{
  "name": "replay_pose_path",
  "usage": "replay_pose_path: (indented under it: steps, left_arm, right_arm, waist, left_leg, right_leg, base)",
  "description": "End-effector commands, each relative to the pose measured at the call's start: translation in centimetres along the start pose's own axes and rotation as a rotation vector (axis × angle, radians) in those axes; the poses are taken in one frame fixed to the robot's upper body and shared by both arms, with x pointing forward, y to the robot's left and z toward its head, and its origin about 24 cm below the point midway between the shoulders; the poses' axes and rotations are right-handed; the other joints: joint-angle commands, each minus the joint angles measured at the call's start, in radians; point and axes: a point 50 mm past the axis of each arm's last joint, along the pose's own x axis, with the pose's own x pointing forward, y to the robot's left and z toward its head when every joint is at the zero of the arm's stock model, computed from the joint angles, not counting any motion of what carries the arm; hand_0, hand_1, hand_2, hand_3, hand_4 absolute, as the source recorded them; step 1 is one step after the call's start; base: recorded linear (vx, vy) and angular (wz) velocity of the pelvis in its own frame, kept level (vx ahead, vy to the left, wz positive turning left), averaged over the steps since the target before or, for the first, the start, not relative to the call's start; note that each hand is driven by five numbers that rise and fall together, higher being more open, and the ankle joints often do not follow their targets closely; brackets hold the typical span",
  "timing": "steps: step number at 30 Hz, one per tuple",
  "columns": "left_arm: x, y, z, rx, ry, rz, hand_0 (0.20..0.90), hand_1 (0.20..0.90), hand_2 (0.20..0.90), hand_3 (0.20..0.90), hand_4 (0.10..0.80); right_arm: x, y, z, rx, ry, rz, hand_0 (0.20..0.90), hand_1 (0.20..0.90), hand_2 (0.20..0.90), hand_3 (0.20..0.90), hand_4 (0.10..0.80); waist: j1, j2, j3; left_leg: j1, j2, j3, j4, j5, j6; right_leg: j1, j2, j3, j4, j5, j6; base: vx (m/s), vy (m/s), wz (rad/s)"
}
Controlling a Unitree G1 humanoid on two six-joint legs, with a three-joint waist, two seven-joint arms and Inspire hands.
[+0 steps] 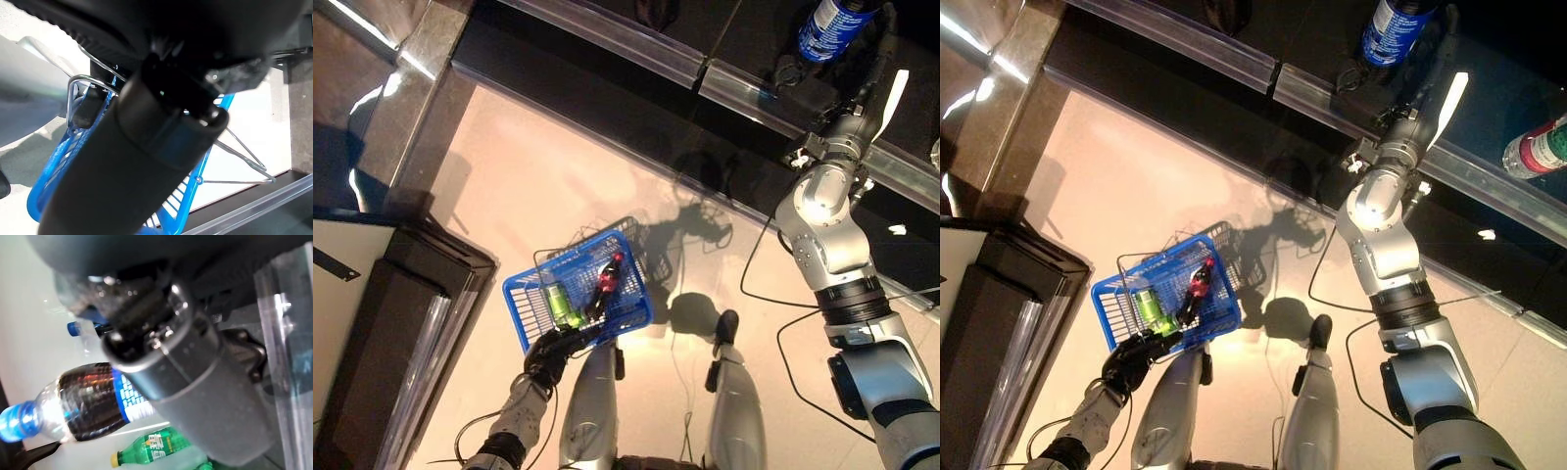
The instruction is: Pick up the drink and place into the basket.
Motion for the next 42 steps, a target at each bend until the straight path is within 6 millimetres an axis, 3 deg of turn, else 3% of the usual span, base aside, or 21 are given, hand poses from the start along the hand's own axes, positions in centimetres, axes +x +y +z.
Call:
replay_pose_path:
  steps: [1,14,29,33,38,39,40,41,42]
  left_arm:
    - [-1.6,0.8,-2.2,0.016,0.040,-0.052,0.300,0.300,0.300,0.200,0.100]
    - [-1.9,1.3,-2.1,0.025,0.055,-0.057,0.300,0.300,0.300,0.200,0.100]
    - [-2.3,1.5,-1.6,0.028,0.048,-0.069,0.300,0.300,0.300,0.200,0.100]
    - [-2.4,1.8,-1.1,0.021,0.035,-0.067,0.300,0.300,0.300,0.200,0.100]
    - [-2.6,2.2,-0.7,0.020,0.035,-0.067,0.300,0.300,0.300,0.200,0.100]
    - [-2.6,2.3,-0.6,0.023,0.035,-0.071,0.300,0.300,0.300,0.200,0.100]
    - [-2.7,2.5,-0.5,0.025,0.033,-0.076,0.300,0.300,0.300,0.200,0.100]
    - [-2.7,2.6,-0.4,0.026,0.029,-0.077,0.300,0.300,0.300,0.200,0.100]
    - [-2.7,2.7,-0.2,0.028,0.021,-0.078,0.300,0.300,0.300,0.200,0.100]
  right_arm:
    - [3.1,-1.0,8.2,0.102,-0.283,-0.065,0.900,0.900,0.900,0.900,0.800]
    - [5.4,-1.7,10.2,0.165,-0.252,-0.086,0.900,0.900,0.900,0.900,0.800]
    - [5.1,0.4,13.6,0.298,-0.262,0.059,0.900,0.900,0.900,0.900,0.800]
    - [4.8,1.1,14.4,0.404,-0.252,0.177,0.900,0.900,0.900,0.900,0.800]
    - [5.5,0.8,14.5,0.330,-0.263,0.167,0.900,0.900,0.900,0.900,0.800]
    - [5.8,0.5,14.5,0.312,-0.260,0.151,0.851,0.851,0.851,0.842,0.742]
    - [6.4,-0.1,14.4,0.286,-0.259,0.120,0.495,0.495,0.495,0.428,0.328]
    - [6.7,-0.6,14.5,0.261,-0.271,0.097,0.300,0.300,0.300,0.200,0.100]
    - [7.1,-1.1,14.7,0.199,-0.297,0.065,0.300,0.300,0.300,0.200,0.100]
  waist:
    - [0.021,0.048,-0.018]
    - [0.037,0.055,-0.018]
    - [0.058,0.042,-0.018]
    - [0.068,0.042,-0.018]
    - [0.075,0.044,-0.018]
    - [0.077,0.042,-0.018]
    - [0.078,0.041,-0.018]
    - [0.079,0.040,-0.018]
    - [0.081,0.037,-0.018]
  left_leg:
    - [-0.057,-0.020,-0.063,0.103,-0.068,0.014]
    - [-0.075,-0.033,-0.072,0.107,-0.074,0.020]
    - [-0.151,-0.042,-0.086,0.152,-0.083,0.031]
    - [-0.170,-0.048,-0.095,0.154,-0.082,0.035]
    - [-0.173,-0.049,-0.098,0.150,-0.080,0.035]
    - [-0.174,-0.049,-0.099,0.150,-0.080,0.035]
    - [-0.174,-0.047,-0.097,0.150,-0.079,0.035]
    - [-0.174,-0.046,-0.095,0.151,-0.080,0.035]
    - [-0.176,-0.047,-0.095,0.154,-0.081,0.036]
  right_leg:
    - [-0.094,-0.003,-0.047,0.070,0.019,-0.073]
    - [-0.117,-0.003,-0.048,0.089,0.007,-0.074]
    - [-0.189,-0.004,-0.052,0.140,-0.006,-0.077]
    - [-0.207,-0.002,-0.052,0.151,-0.010,-0.076]
    - [-0.210,-0.004,-0.055,0.152,-0.008,-0.072]
    - [-0.209,-0.005,-0.057,0.151,-0.006,-0.071]
    - [-0.209,-0.006,-0.061,0.150,-0.004,-0.069]
    - [-0.207,-0.007,-0.063,0.149,-0.004,-0.069]
    - [-0.204,-0.007,-0.066,0.148,-0.004,-0.068]
  base:
    - [0.000,0.000,0.00]
    - [0.000,0.000,0.00]
    - [0.001,-0.001,0.00]
    - [0.000,0.000,0.00]
    - [-0.007,0.001,0.01]
    - [-0.046,-0.004,0.01]
    - [-0.042,-0.005,0.01]
    - [-0.038,-0.011,0.01]
    - [0.000,0.000,0.00]
